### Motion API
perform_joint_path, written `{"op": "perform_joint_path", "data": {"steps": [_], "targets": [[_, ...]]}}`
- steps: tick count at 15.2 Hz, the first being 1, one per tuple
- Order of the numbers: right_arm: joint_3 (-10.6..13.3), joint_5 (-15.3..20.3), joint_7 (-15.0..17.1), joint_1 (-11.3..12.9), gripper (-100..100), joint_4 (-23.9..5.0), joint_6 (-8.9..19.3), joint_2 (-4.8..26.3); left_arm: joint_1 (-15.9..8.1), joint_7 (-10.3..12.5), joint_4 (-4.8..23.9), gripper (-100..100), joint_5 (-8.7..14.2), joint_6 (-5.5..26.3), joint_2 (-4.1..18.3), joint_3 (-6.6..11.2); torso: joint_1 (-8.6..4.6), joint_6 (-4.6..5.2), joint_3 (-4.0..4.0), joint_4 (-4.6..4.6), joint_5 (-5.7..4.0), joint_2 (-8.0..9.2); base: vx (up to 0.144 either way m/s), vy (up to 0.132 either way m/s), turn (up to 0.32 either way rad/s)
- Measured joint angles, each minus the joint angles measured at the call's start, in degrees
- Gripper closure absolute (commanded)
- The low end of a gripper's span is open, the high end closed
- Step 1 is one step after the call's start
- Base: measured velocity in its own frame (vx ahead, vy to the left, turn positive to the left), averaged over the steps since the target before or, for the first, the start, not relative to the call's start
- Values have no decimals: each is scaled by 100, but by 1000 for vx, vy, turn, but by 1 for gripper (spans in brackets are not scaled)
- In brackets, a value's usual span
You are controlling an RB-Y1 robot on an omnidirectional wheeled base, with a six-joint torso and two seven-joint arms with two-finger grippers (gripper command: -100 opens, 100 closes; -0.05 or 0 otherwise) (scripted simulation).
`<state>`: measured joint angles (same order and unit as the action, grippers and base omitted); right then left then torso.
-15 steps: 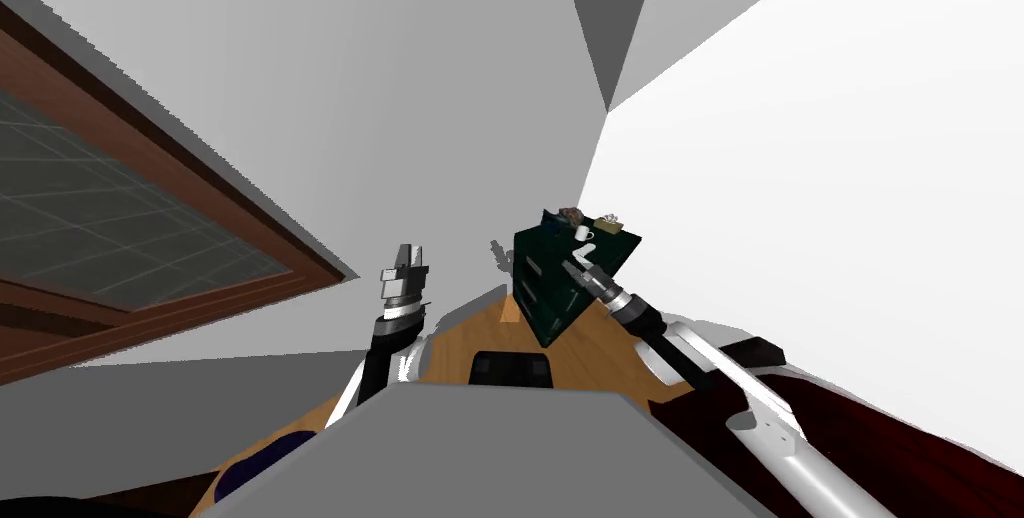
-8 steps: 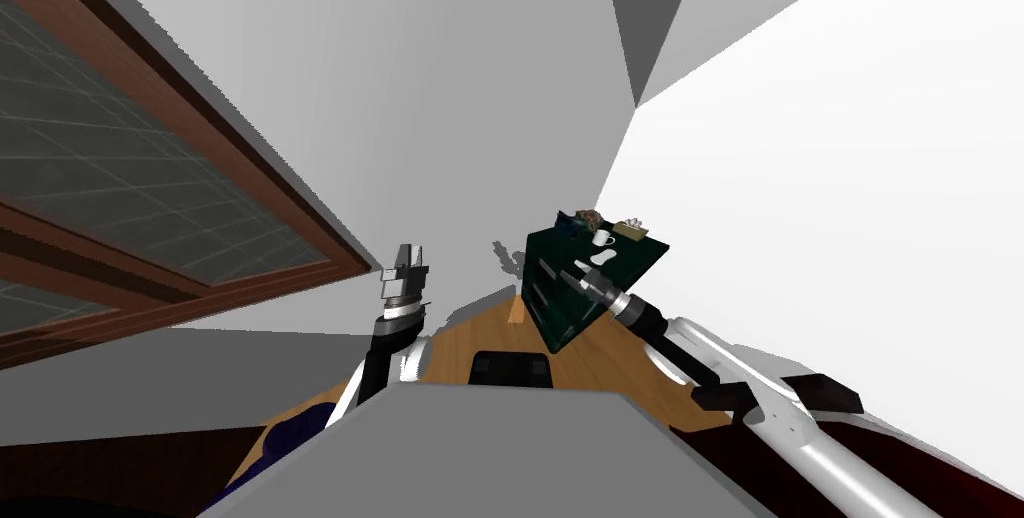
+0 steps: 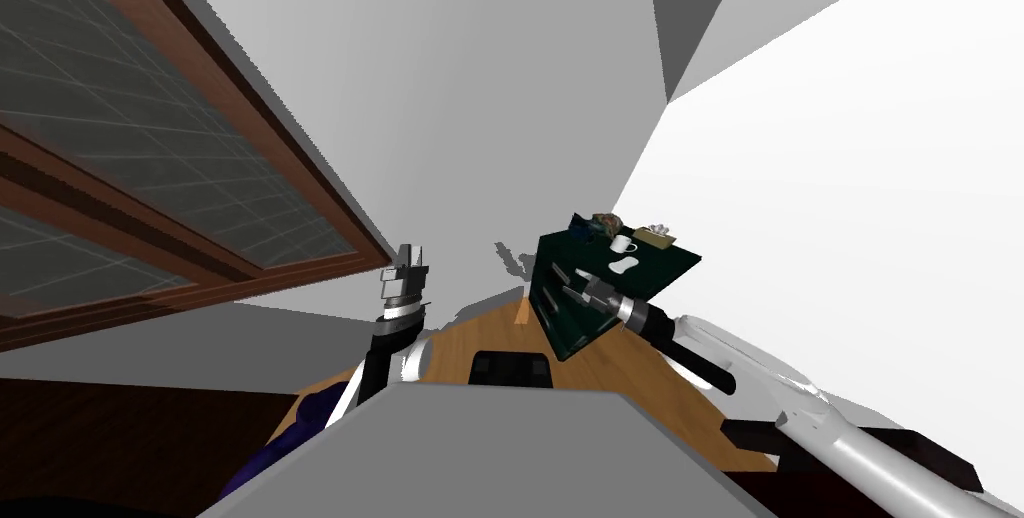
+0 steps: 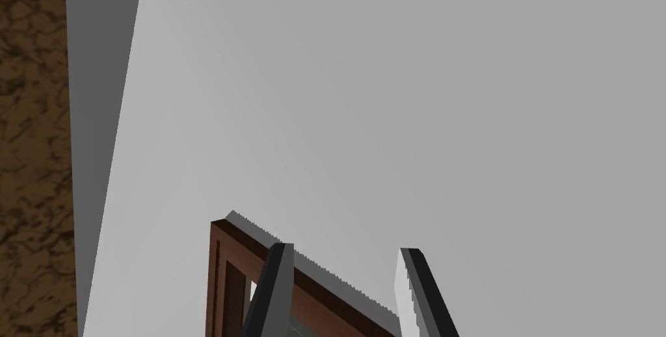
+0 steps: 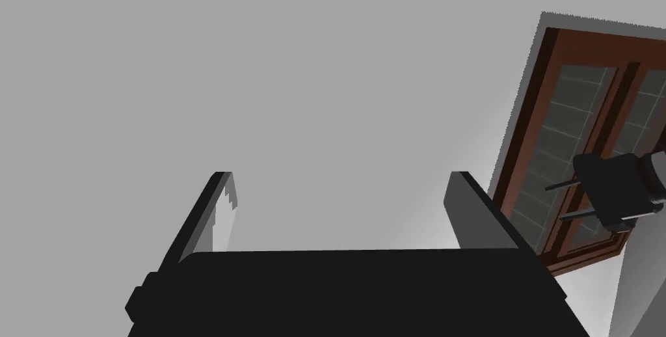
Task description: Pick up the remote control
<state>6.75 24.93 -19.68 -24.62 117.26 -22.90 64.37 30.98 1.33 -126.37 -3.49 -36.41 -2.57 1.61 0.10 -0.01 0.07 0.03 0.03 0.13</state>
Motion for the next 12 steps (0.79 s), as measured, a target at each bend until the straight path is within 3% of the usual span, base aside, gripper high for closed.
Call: {"op": "perform_joint_path", "data": {"steps": [12], "targets": [[509, 644, -327, -38, -100, -455, -294, 1370, 0, 0, 0, 0, 0, 0, 0, 1, -16, 2, 0, 0, -4, 0, 19, 19, 114]]}}
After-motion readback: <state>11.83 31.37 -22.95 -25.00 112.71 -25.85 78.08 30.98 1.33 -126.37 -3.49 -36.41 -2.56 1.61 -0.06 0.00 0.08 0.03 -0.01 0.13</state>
